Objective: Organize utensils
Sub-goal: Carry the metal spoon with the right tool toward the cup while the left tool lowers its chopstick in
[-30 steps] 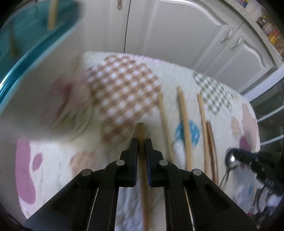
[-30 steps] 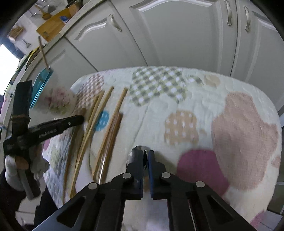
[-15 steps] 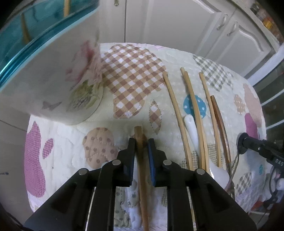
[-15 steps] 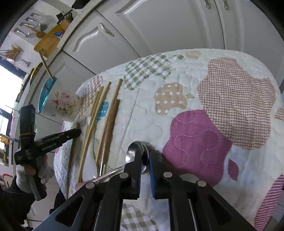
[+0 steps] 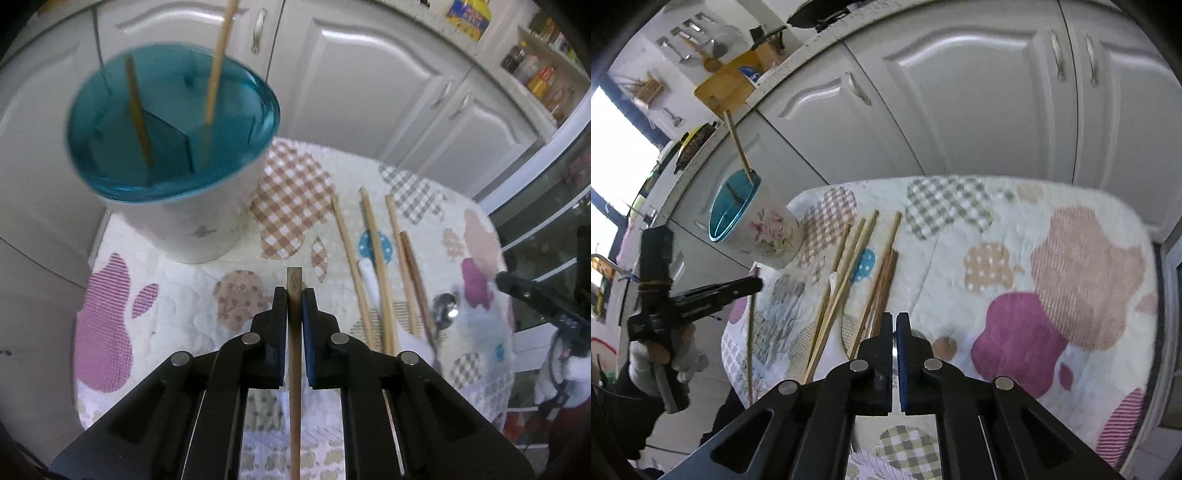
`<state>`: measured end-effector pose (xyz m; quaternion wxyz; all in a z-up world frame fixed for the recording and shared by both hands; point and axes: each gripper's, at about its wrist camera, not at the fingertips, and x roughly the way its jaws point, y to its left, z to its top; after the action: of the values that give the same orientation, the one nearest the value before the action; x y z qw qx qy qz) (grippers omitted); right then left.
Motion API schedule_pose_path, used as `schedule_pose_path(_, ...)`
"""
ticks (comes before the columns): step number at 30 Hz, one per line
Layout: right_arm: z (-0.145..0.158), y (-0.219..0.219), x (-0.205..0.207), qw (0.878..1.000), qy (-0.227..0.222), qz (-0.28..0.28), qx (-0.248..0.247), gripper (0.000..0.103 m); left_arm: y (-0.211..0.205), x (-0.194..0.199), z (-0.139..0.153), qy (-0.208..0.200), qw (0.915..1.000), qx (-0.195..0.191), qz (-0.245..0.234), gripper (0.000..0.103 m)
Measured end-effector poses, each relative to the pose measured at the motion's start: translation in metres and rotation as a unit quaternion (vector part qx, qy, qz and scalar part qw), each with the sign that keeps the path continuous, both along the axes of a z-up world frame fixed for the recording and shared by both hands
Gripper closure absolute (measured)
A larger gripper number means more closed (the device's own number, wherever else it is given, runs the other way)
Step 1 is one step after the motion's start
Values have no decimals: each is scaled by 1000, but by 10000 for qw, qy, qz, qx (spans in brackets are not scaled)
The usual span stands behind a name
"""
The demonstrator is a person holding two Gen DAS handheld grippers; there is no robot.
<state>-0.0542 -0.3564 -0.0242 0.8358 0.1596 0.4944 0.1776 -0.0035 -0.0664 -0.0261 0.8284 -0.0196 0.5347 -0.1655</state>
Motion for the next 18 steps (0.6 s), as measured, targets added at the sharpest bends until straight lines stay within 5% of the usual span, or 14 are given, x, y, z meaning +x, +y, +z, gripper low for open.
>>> schedule_pose_path(3,0,2,-3,9999,-54,-21,-121,101,9,-8,15,-185,9998,-81,10,97)
schedule_pose_path(7,-22,4,-7,9998,107,46,-178,72,18,-17,34,-295,9994,-155,29,97)
schedule_pose_path(11,-50,14,0,9990,323,124,-292,72,23,-25,50,-390,9990,-192,37,97)
schedule_pose_path(14,-64,21,6,9987,396,248,-196,93,24,-30,64,-495,9985,-236,6,97)
schedule_pose_path(18,-60,20,1,9989,395,249,28,100,31,-37,90,-666,9968,-433,-55,97)
